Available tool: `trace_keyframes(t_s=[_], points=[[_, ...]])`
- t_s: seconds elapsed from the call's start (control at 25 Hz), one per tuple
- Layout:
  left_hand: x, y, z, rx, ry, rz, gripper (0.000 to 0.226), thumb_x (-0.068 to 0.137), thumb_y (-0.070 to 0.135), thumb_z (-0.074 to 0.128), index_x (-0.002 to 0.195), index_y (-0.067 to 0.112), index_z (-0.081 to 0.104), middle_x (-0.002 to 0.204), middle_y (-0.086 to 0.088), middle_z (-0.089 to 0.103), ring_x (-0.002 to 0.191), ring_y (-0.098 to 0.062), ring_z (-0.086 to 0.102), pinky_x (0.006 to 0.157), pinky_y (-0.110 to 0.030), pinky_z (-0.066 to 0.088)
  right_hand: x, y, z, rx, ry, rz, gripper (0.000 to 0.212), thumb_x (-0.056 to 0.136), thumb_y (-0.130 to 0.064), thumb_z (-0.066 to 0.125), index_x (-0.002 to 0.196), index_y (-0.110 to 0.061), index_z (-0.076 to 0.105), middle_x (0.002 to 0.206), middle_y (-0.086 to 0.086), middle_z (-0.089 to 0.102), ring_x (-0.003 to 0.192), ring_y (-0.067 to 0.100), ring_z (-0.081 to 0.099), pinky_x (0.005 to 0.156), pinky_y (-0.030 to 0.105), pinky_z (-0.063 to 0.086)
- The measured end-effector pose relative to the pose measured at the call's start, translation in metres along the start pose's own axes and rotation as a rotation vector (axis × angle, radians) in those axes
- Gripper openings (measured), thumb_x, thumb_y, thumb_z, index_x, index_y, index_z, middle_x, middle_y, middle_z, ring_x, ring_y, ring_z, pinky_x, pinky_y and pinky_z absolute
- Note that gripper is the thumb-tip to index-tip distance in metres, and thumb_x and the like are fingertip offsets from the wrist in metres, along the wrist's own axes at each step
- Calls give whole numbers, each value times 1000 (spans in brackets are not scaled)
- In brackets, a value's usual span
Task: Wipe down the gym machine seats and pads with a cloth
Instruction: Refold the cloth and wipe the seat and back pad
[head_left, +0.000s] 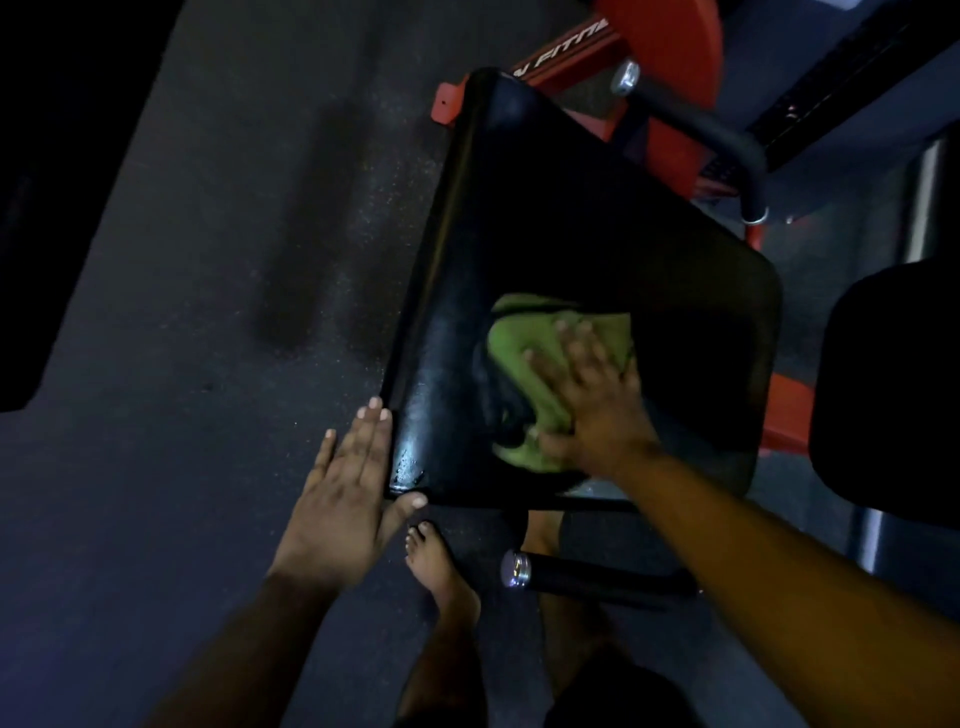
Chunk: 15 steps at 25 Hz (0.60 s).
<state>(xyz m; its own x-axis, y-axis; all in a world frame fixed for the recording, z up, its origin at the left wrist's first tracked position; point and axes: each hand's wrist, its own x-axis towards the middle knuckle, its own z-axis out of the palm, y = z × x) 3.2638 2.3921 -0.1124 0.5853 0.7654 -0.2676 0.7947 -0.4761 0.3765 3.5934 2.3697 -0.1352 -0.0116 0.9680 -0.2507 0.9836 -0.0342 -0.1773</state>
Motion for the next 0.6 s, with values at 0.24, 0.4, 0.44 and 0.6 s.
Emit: trace_keyframes(t_s=[0.24, 0.4, 0.44, 0.6], points=[[3, 1, -3, 7, -15, -3, 91, 97, 70, 27, 161, 12, -1, 170, -6, -1, 156, -16, 0, 126, -49, 13, 31, -88, -12, 229, 125, 446, 83, 84, -70, 31, 158, -39, 12, 170, 1, -5, 155, 32, -5, 107, 73, 20], [3, 14, -8, 20, -19, 53, 83, 98, 64, 32, 161, 13, 11, 170, -7, 3, 157, -19, 3, 125, -52, 15, -69, -44, 17, 147, -27, 73, 92, 78, -71, 51, 155, -52, 5, 168, -9, -14, 155, 22, -12, 110, 69, 24], [6, 18, -11, 45, -17, 72, 82, 98, 62, 34, 161, 13, 14, 170, -7, 4, 157, -20, 2, 125, -53, 14, -88, -15, 26, 136, -72, 123, 98, 73, -69, 52, 154, -53, -1, 166, -11, -20, 153, 18, -16, 112, 68, 23], [47, 49, -17, 164, 28, 186, 76, 99, 54, 41, 160, 13, 20, 169, -10, 6, 157, -24, 4, 125, -54, 9, -102, 46, 34, 359, -19, 794, 100, 71, -65, 26, 160, -21, 20, 169, -1, -8, 155, 25, -5, 116, 70, 4]])
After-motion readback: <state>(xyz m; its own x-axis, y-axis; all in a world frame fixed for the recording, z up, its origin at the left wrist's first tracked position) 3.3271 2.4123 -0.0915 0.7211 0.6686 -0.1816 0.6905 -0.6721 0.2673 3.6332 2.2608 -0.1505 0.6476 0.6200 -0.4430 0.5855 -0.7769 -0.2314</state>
